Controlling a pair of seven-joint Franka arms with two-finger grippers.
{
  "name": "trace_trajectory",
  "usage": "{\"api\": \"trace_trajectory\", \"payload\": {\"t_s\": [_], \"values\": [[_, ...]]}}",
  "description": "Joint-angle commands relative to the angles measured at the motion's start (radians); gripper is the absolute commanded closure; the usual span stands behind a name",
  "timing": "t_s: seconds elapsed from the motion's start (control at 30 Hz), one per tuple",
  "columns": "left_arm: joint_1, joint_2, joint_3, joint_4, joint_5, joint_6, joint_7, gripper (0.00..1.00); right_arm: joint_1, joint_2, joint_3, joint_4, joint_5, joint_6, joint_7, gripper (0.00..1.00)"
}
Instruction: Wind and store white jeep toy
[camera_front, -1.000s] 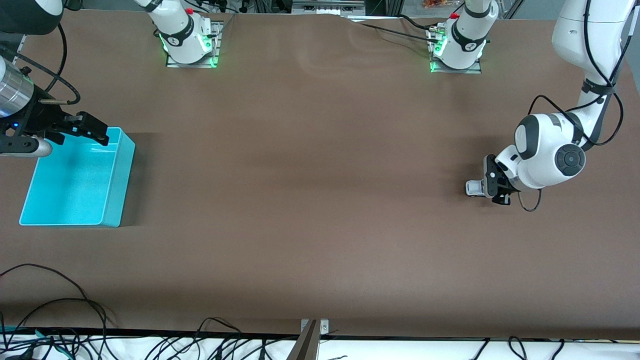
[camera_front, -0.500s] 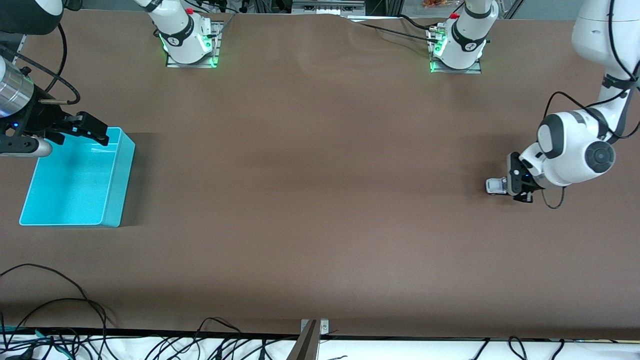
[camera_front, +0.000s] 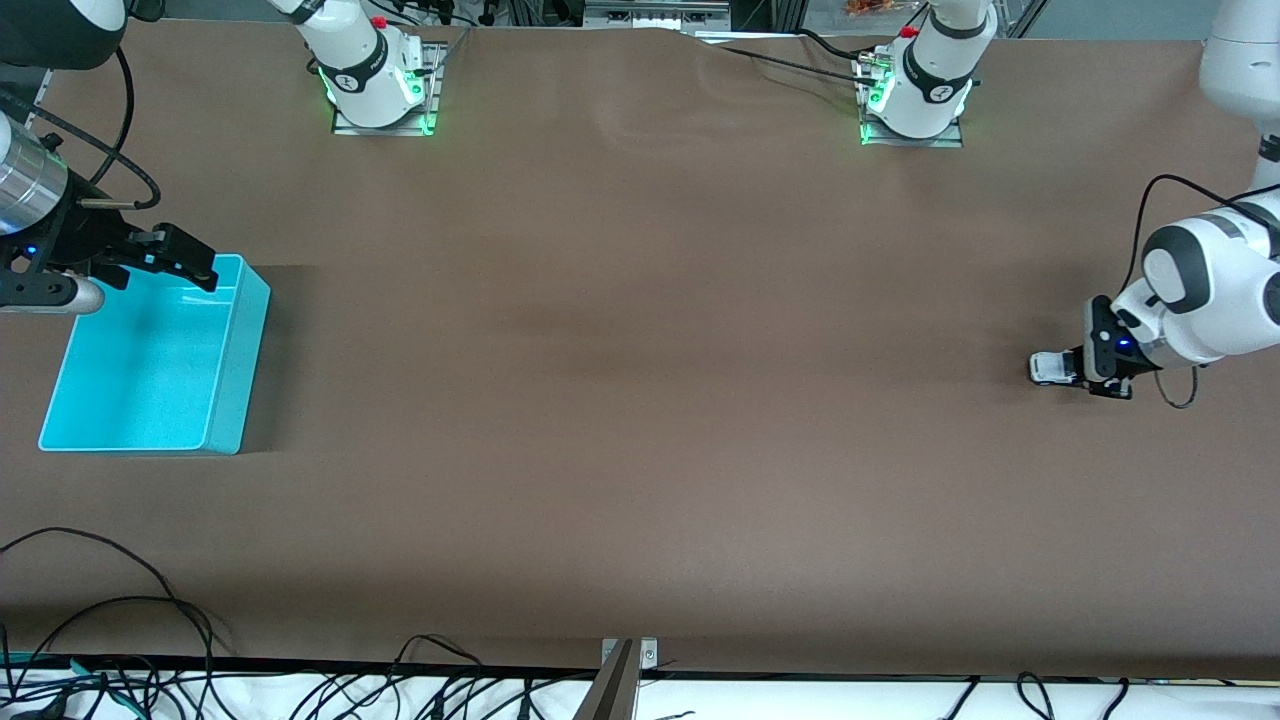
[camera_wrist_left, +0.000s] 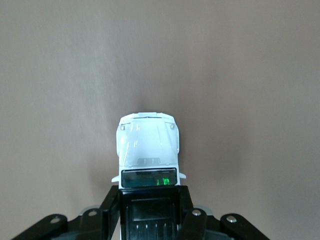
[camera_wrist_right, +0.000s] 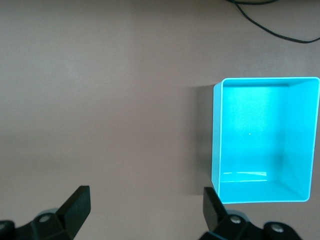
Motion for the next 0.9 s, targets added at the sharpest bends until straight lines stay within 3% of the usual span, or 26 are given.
{"api": "trace_trajectory", "payload": {"t_s": [0.0, 0.57, 0.63, 0.67, 0.7, 0.87], "values": [[0.058, 0.036, -0.004, 0.03, 0.028, -0.007, 0.075, 0.97, 0.0, 0.004, -0.001, 0.017, 0.011, -0.014, 0.003, 0.0], [0.141, 0.082, -0.004, 0.093, 0.026, -0.007, 0.135, 0.94, 0.0, 0.004, -0.001, 0.017, 0.011, -0.013, 0.003, 0.0], [0.142, 0.084, -0.006, 0.093, 0.022, -0.007, 0.127, 0.79, 0.0, 0.004, -0.001, 0.017, 0.011, -0.014, 0.003, 0.0], [0.141, 0.082, -0.006, 0.095, 0.017, -0.009, 0.124, 0.66, 0.0, 0.004, -0.001, 0.017, 0.011, -0.014, 0.003, 0.0], [0.139, 0.076, -0.007, 0.116, 0.013, -0.037, 0.119, 0.01, 0.0, 0.004, -0.001, 0.017, 0.011, -0.014, 0.003, 0.0], [0.13, 0.073, -0.009, 0.159, 0.011, -0.102, 0.109, 0.0, 0.0, 0.004, -0.001, 0.017, 0.011, -0.014, 0.003, 0.0]]}}
